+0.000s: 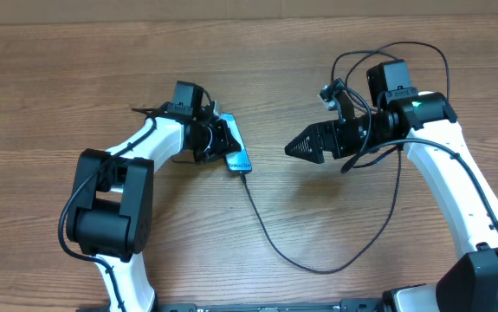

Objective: Plug charger to phone and switch on socket
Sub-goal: 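Lower the phone flat onto the table with the left gripper and release it, then move the right gripper over to the white power strip's switch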

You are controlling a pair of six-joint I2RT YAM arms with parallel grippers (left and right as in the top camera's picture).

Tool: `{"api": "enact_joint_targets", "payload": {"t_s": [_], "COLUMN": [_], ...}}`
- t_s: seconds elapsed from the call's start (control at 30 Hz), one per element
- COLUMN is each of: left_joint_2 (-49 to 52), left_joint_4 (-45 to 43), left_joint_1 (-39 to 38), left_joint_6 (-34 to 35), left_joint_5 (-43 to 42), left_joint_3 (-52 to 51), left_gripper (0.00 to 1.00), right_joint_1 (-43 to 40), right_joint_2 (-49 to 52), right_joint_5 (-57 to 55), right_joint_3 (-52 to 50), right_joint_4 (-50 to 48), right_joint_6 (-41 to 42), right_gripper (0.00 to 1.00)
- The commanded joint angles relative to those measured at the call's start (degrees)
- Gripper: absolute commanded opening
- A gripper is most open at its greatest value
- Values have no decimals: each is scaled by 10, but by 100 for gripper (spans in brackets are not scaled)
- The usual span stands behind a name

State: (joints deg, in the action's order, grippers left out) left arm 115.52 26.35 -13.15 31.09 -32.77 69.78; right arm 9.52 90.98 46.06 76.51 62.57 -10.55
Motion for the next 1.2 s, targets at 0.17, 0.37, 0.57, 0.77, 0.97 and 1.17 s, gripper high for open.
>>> {"api": "enact_joint_targets", "payload": {"t_s": [0.17,0.37,0.57,0.77,0.97,1.17], "left_joint_2": [14,14,14,14,14,14], "left_joint_4": [31,38,39,39,42,78], "left_joint_1": [-4,-4,-4,-2,12,33], "left_joint_6": [-14,-13,-13,-13,-5,-2], "left_joint_5": [66,73,73,77,77,78], "left_joint_3": [11,11,11,11,12,17], "left_gripper": [38,62,74,89,100,100], "right_joint_1": [2,2,-1,-24,-78,-150], "right_joint_2": [-5,-5,-5,-5,-5,-5], "right_joint_5": [0,-11,-26,-25,-25,-25], "right_joint_3": [7,7,7,7,7,7], "right_joint_4": [-2,0,1,-5,-7,-23], "right_joint_6": [-5,-4,-3,-2,5,65], "right_gripper": [100,100,100,100,100,100]}}
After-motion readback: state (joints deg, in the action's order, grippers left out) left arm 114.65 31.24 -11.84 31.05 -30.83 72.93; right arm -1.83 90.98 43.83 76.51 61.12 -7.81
